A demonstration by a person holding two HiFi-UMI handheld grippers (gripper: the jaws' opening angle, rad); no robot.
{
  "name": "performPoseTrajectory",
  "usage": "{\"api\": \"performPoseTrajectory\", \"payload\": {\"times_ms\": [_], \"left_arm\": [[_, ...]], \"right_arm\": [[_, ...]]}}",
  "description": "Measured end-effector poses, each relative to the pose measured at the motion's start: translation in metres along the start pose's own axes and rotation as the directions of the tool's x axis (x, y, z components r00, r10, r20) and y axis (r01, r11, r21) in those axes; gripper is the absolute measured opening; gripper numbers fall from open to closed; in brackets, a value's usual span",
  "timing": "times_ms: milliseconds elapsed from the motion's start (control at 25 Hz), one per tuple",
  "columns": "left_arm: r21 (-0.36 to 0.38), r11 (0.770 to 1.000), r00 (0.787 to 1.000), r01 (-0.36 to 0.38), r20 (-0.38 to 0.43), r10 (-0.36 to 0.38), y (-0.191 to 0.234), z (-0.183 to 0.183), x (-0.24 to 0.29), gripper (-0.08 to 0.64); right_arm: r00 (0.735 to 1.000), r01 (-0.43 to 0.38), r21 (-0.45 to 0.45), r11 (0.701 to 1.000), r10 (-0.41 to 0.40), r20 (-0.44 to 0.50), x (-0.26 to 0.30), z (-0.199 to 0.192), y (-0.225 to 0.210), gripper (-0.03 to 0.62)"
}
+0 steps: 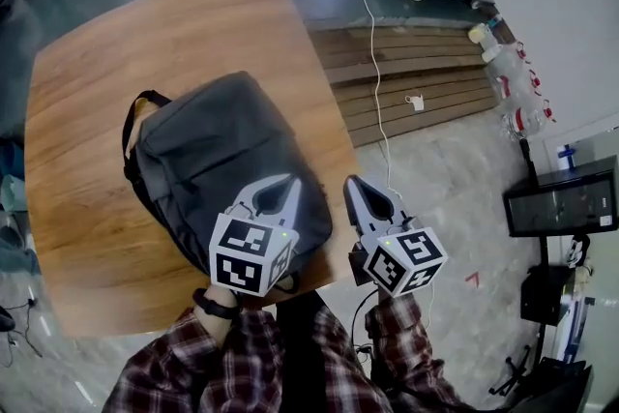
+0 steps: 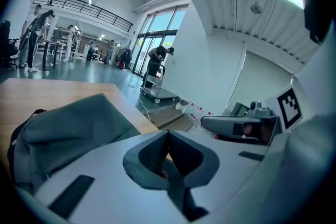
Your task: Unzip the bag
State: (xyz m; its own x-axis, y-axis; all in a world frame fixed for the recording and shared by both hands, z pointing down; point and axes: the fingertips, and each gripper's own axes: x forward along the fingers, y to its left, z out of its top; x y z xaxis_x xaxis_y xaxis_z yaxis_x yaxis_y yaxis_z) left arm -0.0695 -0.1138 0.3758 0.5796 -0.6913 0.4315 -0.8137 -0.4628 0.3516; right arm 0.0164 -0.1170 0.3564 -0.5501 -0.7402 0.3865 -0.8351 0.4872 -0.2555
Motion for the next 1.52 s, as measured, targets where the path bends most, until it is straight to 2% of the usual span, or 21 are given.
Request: {"api": "performPoseTrajectory", "payload": {"times_ms": [120,280,480,600,680,720,760,840,920,1000,1080,1160,1240,1280,1320,1360,1400,1440,1520], "left_arm": [[0.016,1.0,0.994,0.02,-0.11,-0.018,-0.005,-0.033,0.033,0.009],[0.016,1.0,0.971,0.014,-0.238,-0.01,0.0,-0.077,0.066,0.009],[-0.045,0.999,0.952,0.001,-0.306,-0.015,0.01,-0.106,0.087,0.009],[-0.065,0.998,0.948,0.004,-0.318,-0.025,0.011,-0.108,0.091,0.009],[-0.067,0.998,0.948,0.005,-0.318,-0.026,0.009,-0.108,0.091,0.009],[-0.067,0.998,0.948,0.005,-0.318,-0.026,0.009,-0.108,0.091,0.009],[-0.068,0.998,0.947,0.004,-0.319,-0.026,0.008,-0.108,0.092,0.009],[-0.068,0.998,0.947,0.003,-0.321,-0.024,0.008,-0.109,0.092,0.009],[-0.065,0.998,0.947,0.0,-0.322,-0.021,0.008,-0.109,0.092,0.009],[-0.061,0.998,0.946,-0.005,-0.323,-0.015,0.008,-0.108,0.091,0.009],[-0.058,0.998,0.946,-0.009,-0.324,-0.01,0.008,-0.108,0.091,0.009],[-0.057,0.998,0.946,-0.013,-0.323,-0.006,0.008,-0.109,0.092,0.009],[-0.058,0.998,0.947,-0.018,-0.321,-0.001,0.009,-0.11,0.093,0.009],[-0.058,0.998,0.947,-0.022,-0.32,0.002,0.01,-0.111,0.094,0.009],[-0.058,0.998,0.947,-0.025,-0.32,0.005,0.01,-0.111,0.095,0.009],[-0.058,0.998,0.947,-0.028,-0.32,0.008,0.01,-0.112,0.095,0.009],[-0.058,0.998,0.947,-0.029,-0.32,0.009,0.01,-0.112,0.095,0.009],[-0.06,0.998,0.948,-0.029,-0.319,0.009,0.009,-0.112,0.094,0.009],[-0.065,0.997,0.95,-0.028,-0.312,0.006,0.008,-0.111,0.094,0.009]], "right_arm": [[0.996,0.002,0.023,1.0,0.0,-0.084,0.01,-0.038,-0.025,0.011],[0.983,-0.025,0.033,0.999,0.03,-0.183,0.024,-0.086,-0.042,0.011],[0.963,-0.069,0.046,0.997,0.079,-0.259,0.03,-0.127,-0.052,0.011],[0.95,-0.117,-0.01,0.993,0.109,-0.292,0.033,-0.137,-0.057,0.011],[0.93,-0.185,-0.114,0.976,0.137,-0.34,0.036,-0.143,-0.057,0.011],[0.914,-0.237,-0.185,0.954,0.154,-0.376,0.037,-0.146,-0.056,0.012],[0.893,-0.295,-0.261,0.919,0.168,-0.417,0.037,-0.15,-0.055,0.012],[0.85,-0.402,-0.393,0.827,0.176,-0.497,0.038,-0.157,-0.051,0.023],[0.82,-0.469,-0.47,0.748,0.171,-0.546,0.039,-0.159,-0.047,0.056],[0.813,-0.498,-0.529,0.687,0.159,-0.56,0.042,-0.156,-0.044,0.072],[0.818,-0.514,-0.598,0.615,0.141,-0.558,0.045,-0.153,-0.041,0.072],[0.821,-0.533,-0.671,0.516,0.121,-0.559,0.048,-0.153,-0.038,0.072],[0.816,-0.559,-0.728,0.397,0.108,-0.567,0.051,-0.156,-0.036,0.071],[0.808,-0.576,-0.741,0.346,0.106,-0.579,0.051,-0.158,-0.036,0.069],[0.796,-0.597,-0.74,0.31,0.109,-0.596,0.051,-0.161,-0.035,0.061],[0.78,-0.619,-0.729,0.292,0.116,-0.615,0.051,-0.162,-0.035,0.049],[0.763,-0.64,-0.712,0.29,0.127,-0.634,0.049,-0.163,-0.034,0.032],[0.748,-0.656,-0.692,0.301,0.141,-0.648,0.048,-0.162,-0.034,0.029],[0.73,-0.674,-0.654,0.343,0.172,-0.661,0.044,-0.155,-0.035,0.018]]}}
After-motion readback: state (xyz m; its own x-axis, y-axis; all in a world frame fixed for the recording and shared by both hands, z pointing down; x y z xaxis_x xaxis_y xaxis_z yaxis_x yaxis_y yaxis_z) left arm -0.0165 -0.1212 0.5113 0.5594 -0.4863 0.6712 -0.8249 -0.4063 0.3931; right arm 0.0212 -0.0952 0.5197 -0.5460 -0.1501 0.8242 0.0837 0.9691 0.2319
